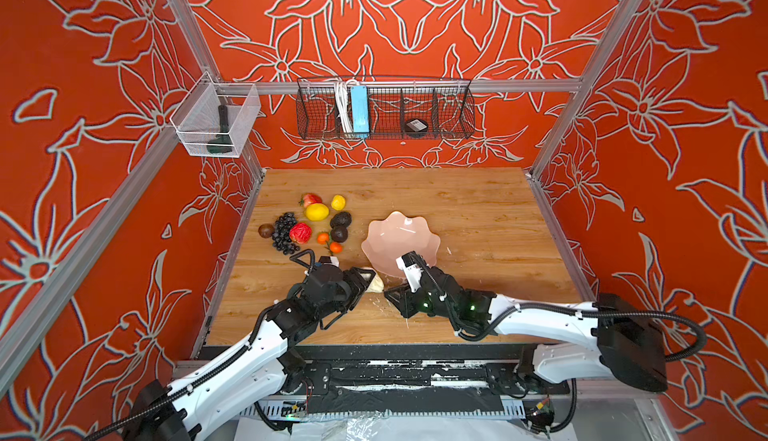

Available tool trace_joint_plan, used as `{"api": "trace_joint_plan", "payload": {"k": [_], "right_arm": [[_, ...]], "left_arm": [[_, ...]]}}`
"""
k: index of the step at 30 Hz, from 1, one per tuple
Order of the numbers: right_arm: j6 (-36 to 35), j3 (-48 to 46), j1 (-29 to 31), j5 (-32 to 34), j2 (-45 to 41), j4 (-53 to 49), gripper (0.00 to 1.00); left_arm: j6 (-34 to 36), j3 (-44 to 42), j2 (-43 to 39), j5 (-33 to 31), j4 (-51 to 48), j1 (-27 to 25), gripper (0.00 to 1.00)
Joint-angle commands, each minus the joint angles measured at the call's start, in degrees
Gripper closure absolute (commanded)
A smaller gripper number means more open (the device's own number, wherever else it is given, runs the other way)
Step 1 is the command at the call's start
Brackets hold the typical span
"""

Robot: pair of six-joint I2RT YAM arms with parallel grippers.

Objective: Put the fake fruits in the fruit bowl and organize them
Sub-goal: 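Grasp pear stem with right gripper beside left gripper at bowl rim, then carry white pear by stem into bowl with right gripper while left gripper releases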

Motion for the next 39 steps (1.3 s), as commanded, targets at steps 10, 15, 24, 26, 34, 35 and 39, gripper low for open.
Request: {"api": "trace_joint_plan", "payload": {"k": [10, 15, 24, 26, 34, 35, 39], "right_arm": [[-1.11, 1.81, 0.25, 0.1, -1.55, -1.89, 1.0], [-1.73, 3.26, 0.25, 1.07, -2.18, -5.54, 1.0], [-5.55, 11.91, -0.67, 5.99, -6.8, -26.05, 1.0], [-7.06, 14.76, -1.96, 6.32, -7.54, -31.52, 1.0], [-16.73, 27.9, -11.27, 4.35, -5.88, -49.03, 1.0], [-18.09, 29.27, -12.62, 4.05, -5.07, -50.19, 1.0], [-22.78, 33.5, -17.85, -0.36, -0.45, -52.06, 1.0]], "left_arm": [[-0.31, 0.18, 0.04, -0.36, 0.48, -0.62, 0.38], [0.17, 0.5, 1.01, -0.57, 0.37, -0.62, 0.29], [7.33, 7.27, 2.93, -1.15, -7.75, -0.08, 0.02], [10.02, 9.19, 2.72, -0.29, -11.4, 0.88, 0.02], [23.41, 13.93, -6.76, -6.05, -28.85, 6.34, 0.02], [24.48, 14.06, -8.05, -7.26, -30.4, 6.56, 0.02], [28.93, 12.11, -12.01, -9.49, -31.35, 6.63, 0.02]]}}
